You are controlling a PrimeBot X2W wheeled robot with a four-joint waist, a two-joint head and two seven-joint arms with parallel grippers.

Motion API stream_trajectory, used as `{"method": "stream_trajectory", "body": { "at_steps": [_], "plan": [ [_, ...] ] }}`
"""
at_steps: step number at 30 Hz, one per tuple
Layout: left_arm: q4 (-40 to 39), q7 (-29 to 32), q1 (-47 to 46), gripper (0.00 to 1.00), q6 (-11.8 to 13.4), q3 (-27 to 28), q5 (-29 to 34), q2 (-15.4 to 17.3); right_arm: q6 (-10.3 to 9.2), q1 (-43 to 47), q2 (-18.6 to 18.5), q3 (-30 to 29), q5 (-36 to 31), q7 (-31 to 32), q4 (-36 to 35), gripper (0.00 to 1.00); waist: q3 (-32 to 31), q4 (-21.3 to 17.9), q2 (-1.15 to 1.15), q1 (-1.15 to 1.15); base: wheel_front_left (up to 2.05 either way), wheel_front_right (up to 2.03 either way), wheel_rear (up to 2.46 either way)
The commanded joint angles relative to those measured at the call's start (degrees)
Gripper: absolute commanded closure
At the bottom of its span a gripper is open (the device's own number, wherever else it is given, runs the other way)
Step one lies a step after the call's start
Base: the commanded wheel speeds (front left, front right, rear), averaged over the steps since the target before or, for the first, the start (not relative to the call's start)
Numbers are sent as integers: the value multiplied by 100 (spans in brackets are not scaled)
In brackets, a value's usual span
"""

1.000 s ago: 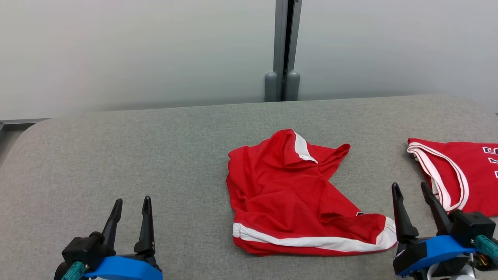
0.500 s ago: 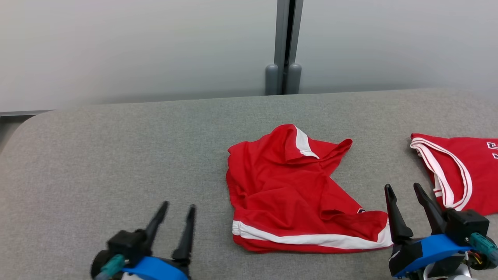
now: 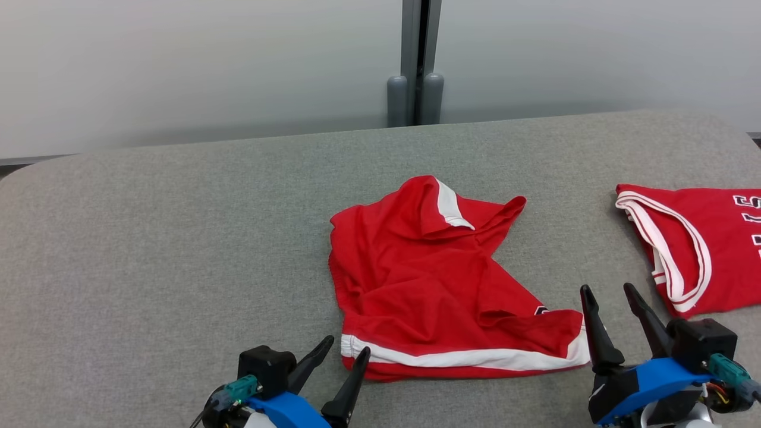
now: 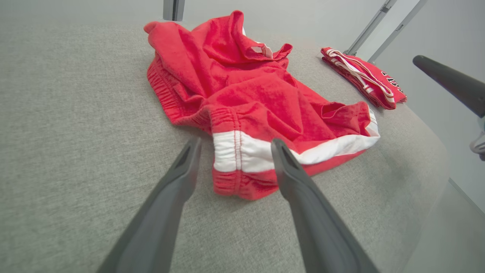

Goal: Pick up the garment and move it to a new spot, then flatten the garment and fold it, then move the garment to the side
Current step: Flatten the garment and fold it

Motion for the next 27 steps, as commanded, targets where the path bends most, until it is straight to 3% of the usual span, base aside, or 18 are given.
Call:
{"method": "stream_trajectory", "body": {
  "at_steps": [1,6,7,12,23,24,25,26,27],
  "plan": [
    [115,4,-105,0,-42,-36,-47,39,1,-87,-10,14,-4,24,50,0,18,-36,0,0,0,0,0],
    [304,70,-230,0,-43,-77,-127,51,1,-126,-60,68,27,269,276,0,84,-113,0,0,0,0,0],
    [357,18,-282,100,-44,-108,-155,62,1,-146,-95,89,54,497,426,0,113,-133,0,0,0,0,0],
    [430,-86,-387,100,-44,-195,-159,89,1,-237,-128,-106,44,1059,683,0,182,-149,0,0,0,0,0],
    [463,-148,-526,100,-44,-304,-165,140,1,-721,-166,77,88,1454,1430,0,381,-179,0,0,0,0,0],
    [464,-148,-547,100,-44,-320,-168,145,1,-766,-166,101,107,1476,1520,20,396,-176,0,0,0,0,0],
    [466,-153,-572,100,-44,-331,-172,148,1,-813,-168,122,121,1508,1610,55,411,-172,0,0,0,0,0],
    [472,-158,-589,100,-44,-342,-174,155,1,-856,-168,153,151,1515,1697,73,424,-168,0,0,0,0,0],
    [478,-165,-599,100,-45,-353,-179,162,1,-892,-175,172,176,1493,1758,100,433,-164,0,0,0,0,0]
  ]
}}
